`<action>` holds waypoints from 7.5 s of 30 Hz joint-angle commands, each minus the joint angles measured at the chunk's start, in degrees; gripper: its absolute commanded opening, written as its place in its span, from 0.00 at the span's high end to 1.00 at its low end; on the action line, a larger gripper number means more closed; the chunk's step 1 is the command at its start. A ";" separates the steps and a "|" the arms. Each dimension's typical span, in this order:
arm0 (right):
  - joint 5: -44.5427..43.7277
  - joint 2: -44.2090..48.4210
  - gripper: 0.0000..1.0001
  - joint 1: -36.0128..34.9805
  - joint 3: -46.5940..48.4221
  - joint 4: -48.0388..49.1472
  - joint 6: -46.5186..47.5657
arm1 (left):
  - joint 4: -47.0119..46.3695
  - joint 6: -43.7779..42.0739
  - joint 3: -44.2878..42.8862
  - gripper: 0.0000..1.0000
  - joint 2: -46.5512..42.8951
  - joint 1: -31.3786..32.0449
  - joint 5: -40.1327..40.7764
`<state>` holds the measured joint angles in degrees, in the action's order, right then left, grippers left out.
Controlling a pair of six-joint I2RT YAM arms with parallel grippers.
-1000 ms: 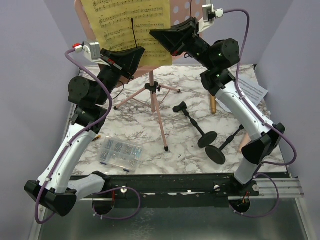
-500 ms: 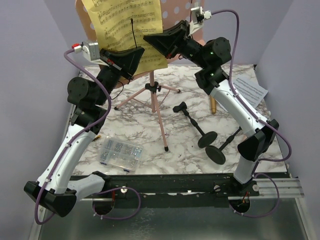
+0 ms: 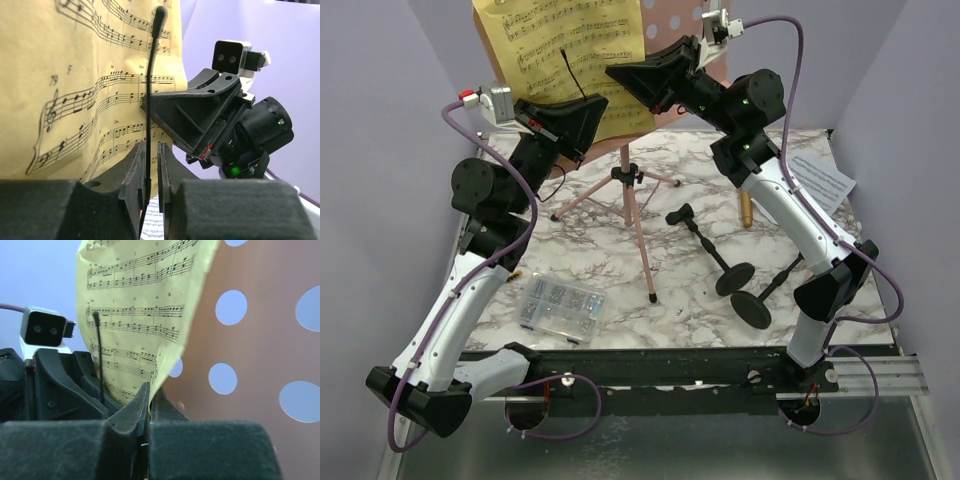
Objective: Set up the instrument practice props
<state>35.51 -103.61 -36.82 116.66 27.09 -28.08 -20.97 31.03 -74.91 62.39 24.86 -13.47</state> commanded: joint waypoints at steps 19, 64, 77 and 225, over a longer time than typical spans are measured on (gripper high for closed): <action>-1.93 -0.62 0.99 -0.53 1.55 -4.03 4.15 | -4.59 3.33 4.52 0.27 -8.24 0.27 6.94; -35.98 47.19 0.06 -0.54 -59.50 -31.05 22.13 | 41.89 -3.53 10.83 0.01 -38.03 0.36 15.01; -8.04 27.21 0.14 -0.56 -78.08 2.19 1.90 | 52.52 18.37 34.13 0.01 -44.91 0.81 19.44; -0.15 -9.20 1.00 63.82 -49.65 -13.43 -17.26 | 24.01 -30.76 7.49 0.03 10.83 40.96 13.74</action>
<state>31.14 -117.40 27.49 65.41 14.09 -43.77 3.46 2.74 -69.56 75.88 65.76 -3.55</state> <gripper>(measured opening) 0.007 0.967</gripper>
